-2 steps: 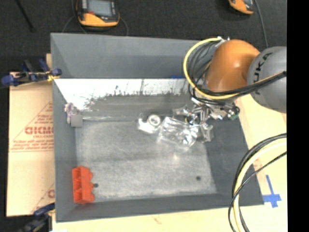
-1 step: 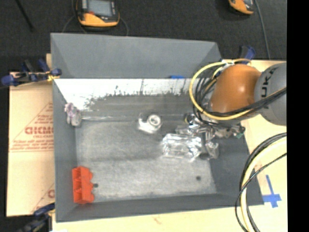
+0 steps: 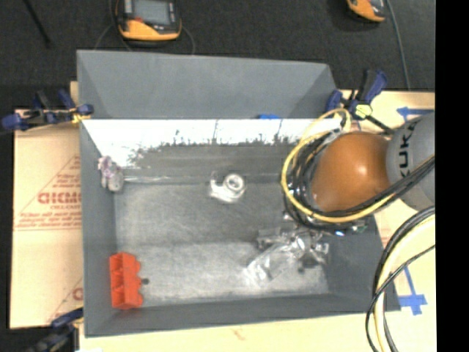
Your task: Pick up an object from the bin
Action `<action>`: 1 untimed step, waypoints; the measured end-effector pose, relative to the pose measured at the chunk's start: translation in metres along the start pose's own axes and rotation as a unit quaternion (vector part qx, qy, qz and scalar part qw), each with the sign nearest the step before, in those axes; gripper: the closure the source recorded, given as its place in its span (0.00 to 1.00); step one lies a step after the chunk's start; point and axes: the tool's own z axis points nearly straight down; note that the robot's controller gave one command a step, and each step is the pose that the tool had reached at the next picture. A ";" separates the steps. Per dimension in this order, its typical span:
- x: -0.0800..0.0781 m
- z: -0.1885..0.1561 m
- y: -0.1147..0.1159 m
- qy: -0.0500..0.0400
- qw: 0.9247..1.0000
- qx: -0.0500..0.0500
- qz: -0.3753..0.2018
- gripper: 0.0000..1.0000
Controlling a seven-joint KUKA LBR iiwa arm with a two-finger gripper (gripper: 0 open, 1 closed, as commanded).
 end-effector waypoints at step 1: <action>0.000 -0.001 -0.002 0.000 1.000 0.002 0.000 1.00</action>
Offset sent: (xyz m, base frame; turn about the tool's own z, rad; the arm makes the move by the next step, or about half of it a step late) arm 0.0000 0.0000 0.0000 0.0000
